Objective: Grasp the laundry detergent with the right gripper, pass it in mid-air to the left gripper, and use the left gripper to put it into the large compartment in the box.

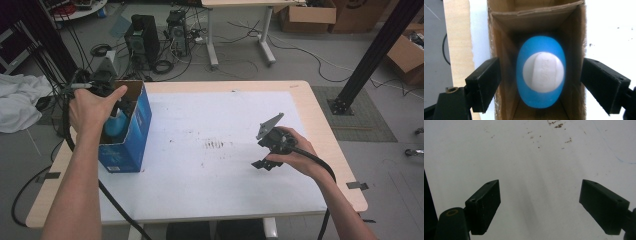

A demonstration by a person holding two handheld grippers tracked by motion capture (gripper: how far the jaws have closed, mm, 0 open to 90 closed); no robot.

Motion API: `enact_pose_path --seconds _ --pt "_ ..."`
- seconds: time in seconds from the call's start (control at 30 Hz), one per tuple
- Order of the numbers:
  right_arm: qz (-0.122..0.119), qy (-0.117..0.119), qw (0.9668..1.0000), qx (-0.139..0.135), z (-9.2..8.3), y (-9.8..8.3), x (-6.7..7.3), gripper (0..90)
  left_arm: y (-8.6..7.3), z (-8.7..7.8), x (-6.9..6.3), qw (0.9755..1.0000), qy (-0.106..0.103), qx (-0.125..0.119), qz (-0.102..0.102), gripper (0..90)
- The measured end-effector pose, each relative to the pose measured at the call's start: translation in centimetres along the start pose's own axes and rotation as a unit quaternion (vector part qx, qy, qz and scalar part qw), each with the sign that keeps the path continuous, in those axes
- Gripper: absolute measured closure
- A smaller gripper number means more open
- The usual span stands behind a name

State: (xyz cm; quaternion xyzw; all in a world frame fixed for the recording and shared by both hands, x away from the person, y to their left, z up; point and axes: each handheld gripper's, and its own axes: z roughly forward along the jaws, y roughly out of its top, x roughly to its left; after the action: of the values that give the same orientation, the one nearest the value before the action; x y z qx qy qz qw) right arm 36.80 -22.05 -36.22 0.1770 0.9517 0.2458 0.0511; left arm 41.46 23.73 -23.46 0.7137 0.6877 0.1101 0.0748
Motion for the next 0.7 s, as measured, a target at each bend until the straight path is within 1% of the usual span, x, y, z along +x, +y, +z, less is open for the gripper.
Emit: enact_pose_path --seconds 0.07,0.13,0.33,0.4,0.5,0.53,0.57,0.63,0.67,0.7 --pt "0.001 0.001 1.0000 0.001 0.0 0.0 0.0 17.3 0.1 -0.5 -0.1 1.0000 0.000 -0.001 0.004 17.8" --pt "0.001 0.000 1.0000 0.001 0.0 0.0 0.0 17.2 0.3 -1.0 -0.3 0.9999 -0.002 0.000 0.013 17.6" --pt "0.001 0.001 1.0000 0.003 0.0 0.0 0.0 17.2 0.6 -2.5 -1.0 0.9995 0.000 -0.016 0.029 17.6" --pt "0.001 0.001 1.0000 0.002 0.0 0.0 0.0 17.3 0.8 -3.0 -1.4 0.9992 0.002 -0.017 0.035 17.5" --pt "0.001 0.001 1.0000 0.006 0.0 0.0 -0.1 17.2 0.9 -3.6 -2.0 0.9983 0.000 -0.025 0.053 17.4" --pt "0.001 0.001 1.0000 0.005 0.0 0.0 -0.1 17.2 0.9 -3.8 -2.3 0.9976 -0.003 -0.029 0.063 17.4" --pt "-0.001 0.000 1.0000 0.005 0.0 -0.1 -0.1 17.3 0.9 -4.0 -2.7 0.9967 -0.007 -0.029 0.075 17.4" --pt "0.000 0.000 1.0000 0.007 0.0 -0.1 -0.1 17.3 0.9 -4.3 -3.2 0.9952 -0.015 -0.029 0.092 17.4" --pt "0.000 0.000 1.0000 0.007 0.0 -0.1 -0.1 17.3 0.9 -4.6 -3.6 0.9939 -0.019 -0.030 0.105 17.6" --pt "0.000 0.000 1.0000 0.007 -0.1 -0.1 -0.1 17.2 0.9 -4.8 -3.9 0.9929 -0.021 -0.032 0.113 17.6"
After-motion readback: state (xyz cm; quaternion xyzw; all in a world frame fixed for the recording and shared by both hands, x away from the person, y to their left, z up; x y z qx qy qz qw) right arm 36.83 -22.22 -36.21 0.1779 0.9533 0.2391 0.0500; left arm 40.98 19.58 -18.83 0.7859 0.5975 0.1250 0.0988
